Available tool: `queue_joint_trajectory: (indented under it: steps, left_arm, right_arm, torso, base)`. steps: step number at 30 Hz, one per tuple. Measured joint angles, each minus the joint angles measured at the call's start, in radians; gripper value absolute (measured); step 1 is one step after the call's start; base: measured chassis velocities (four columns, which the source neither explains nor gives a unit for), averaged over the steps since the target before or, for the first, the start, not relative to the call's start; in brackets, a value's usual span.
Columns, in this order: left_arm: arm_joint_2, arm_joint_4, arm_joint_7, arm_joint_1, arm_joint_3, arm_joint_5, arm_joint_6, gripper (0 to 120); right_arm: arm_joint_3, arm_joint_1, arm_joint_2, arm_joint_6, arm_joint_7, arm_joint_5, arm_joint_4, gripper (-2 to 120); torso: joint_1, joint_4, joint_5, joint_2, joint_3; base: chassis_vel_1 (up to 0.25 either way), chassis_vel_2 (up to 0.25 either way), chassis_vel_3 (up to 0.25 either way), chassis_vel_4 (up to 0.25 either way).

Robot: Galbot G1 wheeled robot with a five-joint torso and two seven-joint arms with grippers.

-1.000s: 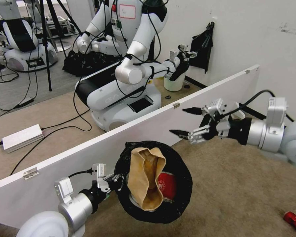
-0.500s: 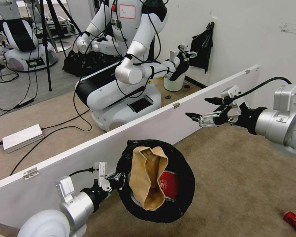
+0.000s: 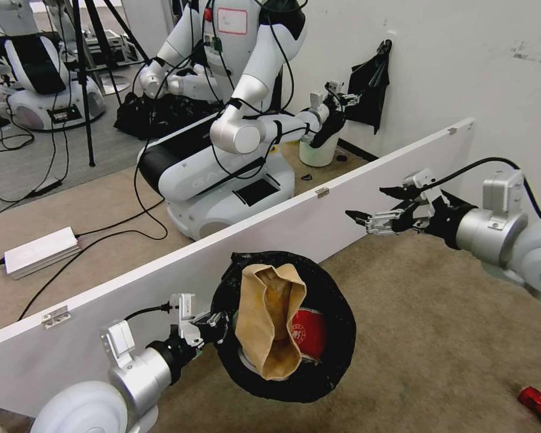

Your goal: Pick up the trash bin, then pick up the garbage from the floor and place it into the trash bin.

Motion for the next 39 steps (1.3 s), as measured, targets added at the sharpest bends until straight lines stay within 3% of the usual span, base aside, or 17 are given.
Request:
queue_joint_trajectory:
  steps: [2,5,14,20,22,39]
  left_arm:
    - [0.004,0.000,0.002,-0.001,-0.002,-0.003,-0.002,0]
    - [0.009,0.000,0.008,0.000,-0.004,-0.003,-0.002,0]
    - [0.014,0.010,0.014,-0.007,0.000,-0.004,-0.004,0]
    - [0.016,0.013,0.015,-0.010,0.000,-0.005,-0.004,0]
    - [0.017,0.013,0.015,-0.009,0.001,-0.005,-0.004,0]
    - [0.008,0.014,0.029,-0.003,0.007,0.018,-0.015,0]
  right_arm:
    - [0.154,-0.147,0.001,0.002,0.001,-0.021,-0.029,100]
    - [0.241,-0.245,0.007,-0.001,0.002,-0.032,-0.043,100]
    - [0.291,-0.300,0.024,-0.013,0.001,-0.035,-0.043,100]
    - [0.390,-0.412,0.030,-0.021,0.000,-0.057,-0.053,100]
    - [0.554,-0.555,0.029,-0.031,-0.001,-0.068,-0.051,100]
    - [0.961,-0.945,0.114,-0.041,-0.035,-0.187,-0.021,100]
  torso:
    - [0.000,-0.0006,-0.0005,0.000,0.000]
    - [0.000,-0.0007,-0.0004,0.000,0.000]
    - [0.000,-0.0002,-0.0005,0.000,0.000]
    - [0.000,-0.0003,-0.0003,0.000,0.000]
    - [0.000,-0.0004,-0.0006,0.000,0.000]
    - [0.000,-0.0005,-0.0005,0.000,0.000]
  base:
    - [0.000,0.000,0.000,0.000]
    - [0.000,0.000,0.000,0.000]
    - [0.000,0.000,0.000,0.000]
    - [0.000,0.000,0.000,0.000]
    - [0.000,0.000,0.000,0.000]
    - [0.000,0.000,0.000,0.000]
